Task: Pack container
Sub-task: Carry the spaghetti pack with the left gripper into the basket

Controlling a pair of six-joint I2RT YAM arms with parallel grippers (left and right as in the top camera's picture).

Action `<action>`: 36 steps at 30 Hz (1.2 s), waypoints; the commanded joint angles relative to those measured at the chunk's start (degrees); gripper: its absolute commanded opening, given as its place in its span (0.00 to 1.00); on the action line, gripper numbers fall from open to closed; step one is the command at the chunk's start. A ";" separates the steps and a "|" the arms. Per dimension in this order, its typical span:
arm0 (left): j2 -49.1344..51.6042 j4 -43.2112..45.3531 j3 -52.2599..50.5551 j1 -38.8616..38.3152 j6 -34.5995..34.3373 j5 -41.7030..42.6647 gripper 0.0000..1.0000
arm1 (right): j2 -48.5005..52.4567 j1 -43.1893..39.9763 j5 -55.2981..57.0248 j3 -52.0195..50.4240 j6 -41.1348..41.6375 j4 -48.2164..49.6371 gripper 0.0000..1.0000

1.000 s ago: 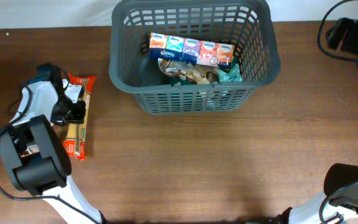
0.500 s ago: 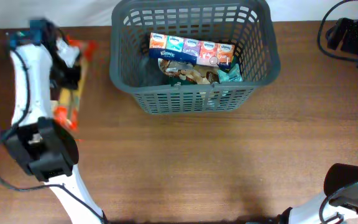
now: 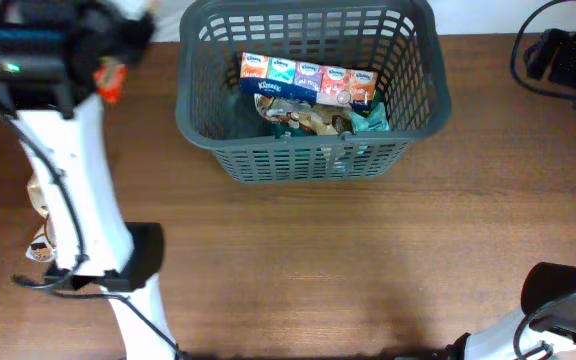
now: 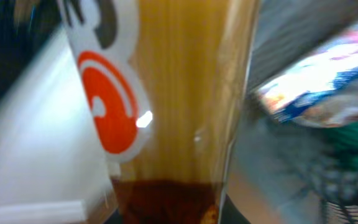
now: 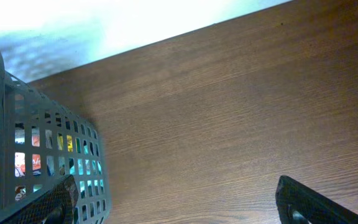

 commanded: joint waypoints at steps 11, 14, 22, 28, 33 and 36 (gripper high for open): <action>8.28 2.21 -6.38 -16.74 25.97 4.04 0.02 | 0.22 0.09 -0.28 -0.15 0.07 0.02 0.99; 12.09 2.91 -8.46 -16.74 25.94 4.04 0.02 | 0.22 0.09 -0.28 -0.15 0.07 0.02 0.99; 18.47 5.88 -10.78 -16.90 18.71 2.73 0.41 | 0.22 0.09 -0.28 -0.15 0.07 0.02 0.99; 12.85 5.01 -8.31 -18.03 9.27 -9.09 0.83 | 0.22 0.09 -0.28 -0.15 0.07 0.02 0.99; 3.37 0.61 -8.11 -17.73 2.95 -15.17 0.91 | 0.22 0.09 -0.28 -0.15 0.07 0.02 0.99; -2.75 -3.28 -8.31 -16.70 1.73 -16.39 0.93 | 0.22 0.09 -0.28 -0.15 0.07 0.02 0.99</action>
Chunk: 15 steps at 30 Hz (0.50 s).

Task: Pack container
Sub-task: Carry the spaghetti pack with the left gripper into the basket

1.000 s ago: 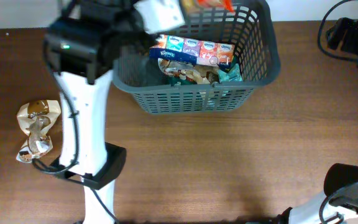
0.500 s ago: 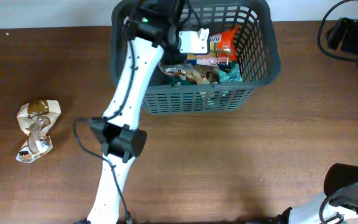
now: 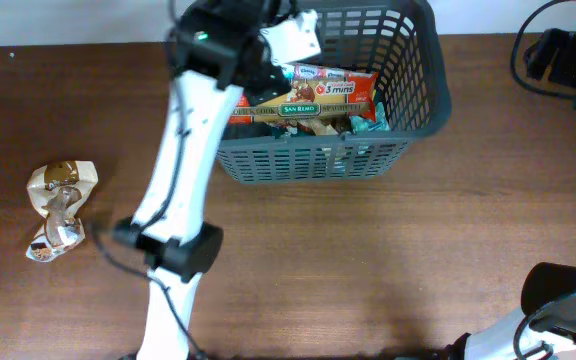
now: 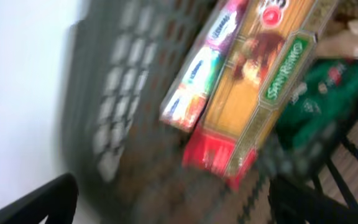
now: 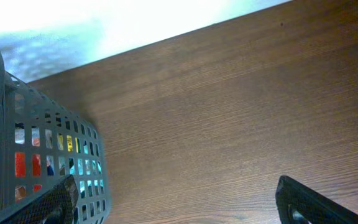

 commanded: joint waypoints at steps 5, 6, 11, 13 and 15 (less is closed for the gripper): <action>-22.36 -0.02 -3.37 6.51 -6.40 -4.26 0.93 | 0.22 0.09 -0.28 -0.15 0.07 0.02 0.99; -25.05 0.81 -5.81 8.26 -7.28 -4.09 0.93 | 0.22 0.09 -0.28 -0.15 0.07 0.02 0.99; -39.67 6.97 -28.50 21.11 -11.56 -4.09 0.94 | 0.22 0.09 -0.28 -0.15 0.07 0.02 0.99; -44.89 10.05 -41.66 28.35 -15.58 -3.69 0.97 | 0.22 0.09 -0.28 -0.15 0.07 0.02 0.99; -47.54 11.63 -52.00 34.73 -18.16 -1.88 0.97 | 0.22 0.09 -0.28 -0.15 0.07 0.02 0.99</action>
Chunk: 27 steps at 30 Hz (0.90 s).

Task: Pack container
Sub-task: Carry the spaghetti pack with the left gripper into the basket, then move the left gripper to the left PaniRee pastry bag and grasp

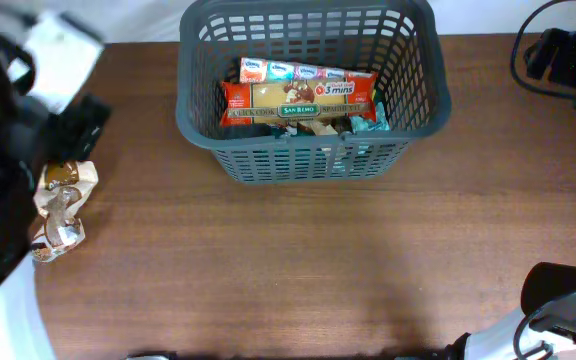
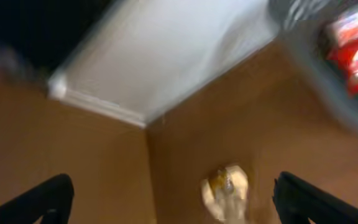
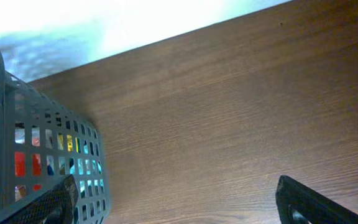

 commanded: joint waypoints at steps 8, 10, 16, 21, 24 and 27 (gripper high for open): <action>-0.52 16.48 -45.27 24.72 -12.63 5.40 0.95 | 0.22 0.09 -0.26 -0.15 0.09 0.04 0.99; 0.74 19.43 -48.30 26.23 -12.66 5.09 0.95 | 0.22 0.09 -0.26 -0.15 0.09 0.04 0.99; 7.98 22.80 -49.92 30.29 -14.21 8.87 0.93 | 0.22 0.09 -0.26 -0.15 0.09 0.04 0.99; 16.31 24.28 -49.90 30.67 -14.80 10.14 0.91 | 0.22 0.09 -0.26 -0.15 0.09 0.04 0.99; 20.37 26.03 -49.90 30.67 -15.74 10.08 0.91 | 0.22 0.09 -0.26 -0.15 0.09 0.04 0.99; 23.69 27.61 -49.90 30.69 -15.74 9.77 0.91 | 0.22 0.09 -0.26 -0.15 0.09 0.04 0.99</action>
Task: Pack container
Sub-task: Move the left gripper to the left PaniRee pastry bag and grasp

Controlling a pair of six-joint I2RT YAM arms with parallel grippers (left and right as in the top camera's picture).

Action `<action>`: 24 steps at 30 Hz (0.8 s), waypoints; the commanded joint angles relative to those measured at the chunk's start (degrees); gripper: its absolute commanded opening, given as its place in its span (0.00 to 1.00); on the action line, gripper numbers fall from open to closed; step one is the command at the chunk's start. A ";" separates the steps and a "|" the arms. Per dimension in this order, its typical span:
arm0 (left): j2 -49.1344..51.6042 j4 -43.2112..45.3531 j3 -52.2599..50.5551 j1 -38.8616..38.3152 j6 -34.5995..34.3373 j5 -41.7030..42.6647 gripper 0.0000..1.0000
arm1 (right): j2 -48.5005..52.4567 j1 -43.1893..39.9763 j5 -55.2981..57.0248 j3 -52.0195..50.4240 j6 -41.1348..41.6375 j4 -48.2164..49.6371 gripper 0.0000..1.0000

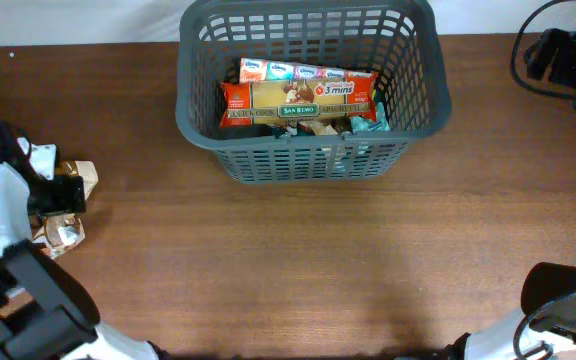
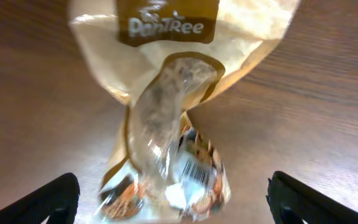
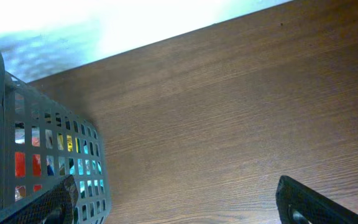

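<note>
A cream and brown snack bag [image 2: 166,106] lies on the table at the far left, and from overhead the bag [image 1: 82,176] is partly covered. My left gripper [image 2: 173,208] hangs open low over it, one finger [image 2: 39,202] on each side of its lower end. The grey basket [image 1: 308,22] stands at the back middle. In it a red and yellow spaghetti pack [image 1: 298,100] lies on top, beside a tissue pack [image 1: 303,70]. My right gripper [image 3: 179,208] is open over bare wood right of the basket [image 3: 42,149], with nothing between its fingers.
Green and other packets [image 1: 368,120] lie lower in the basket. My left arm's base [image 1: 28,310] stands at the front left corner. Black cables and the right arm's body [image 1: 568,55] sit at the back right. A white wall runs behind the table's far edge.
My left gripper was higher above the table's left side with the snack bag small below it. Now it is low over the bag, fingers astride it. The right arm has not moved.
My left gripper first held the spaghetti pack at the back left, outside the basket. Then it stood open over the basket with the pack lying inside on the tissues. Then it was back over the left side, and now it is down at the snack bag.
</note>
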 commanded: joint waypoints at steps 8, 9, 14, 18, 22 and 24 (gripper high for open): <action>11.89 2.99 -0.11 0.52 -1.33 -1.84 0.84 | 0.22 0.09 -0.28 -0.15 0.04 0.02 0.99; 12.79 3.10 -0.11 0.52 -1.33 -1.84 0.84 | 0.22 0.09 -0.28 -0.15 0.04 0.02 0.99; 16.20 3.82 -0.11 0.52 -1.36 -1.84 0.79 | 0.22 0.09 -0.28 -0.15 0.04 0.02 0.99; 16.59 3.80 -0.04 0.52 -1.46 -1.68 0.02 | 0.22 0.09 -0.28 -0.15 0.04 0.02 0.99; 16.59 2.25 1.51 0.52 -3.96 2.08 0.02 | 0.22 0.09 -0.28 -0.15 0.04 0.02 0.99; 16.59 -0.63 4.50 0.48 -3.98 4.42 0.02 | 0.22 0.09 -0.28 -0.15 0.04 0.02 0.99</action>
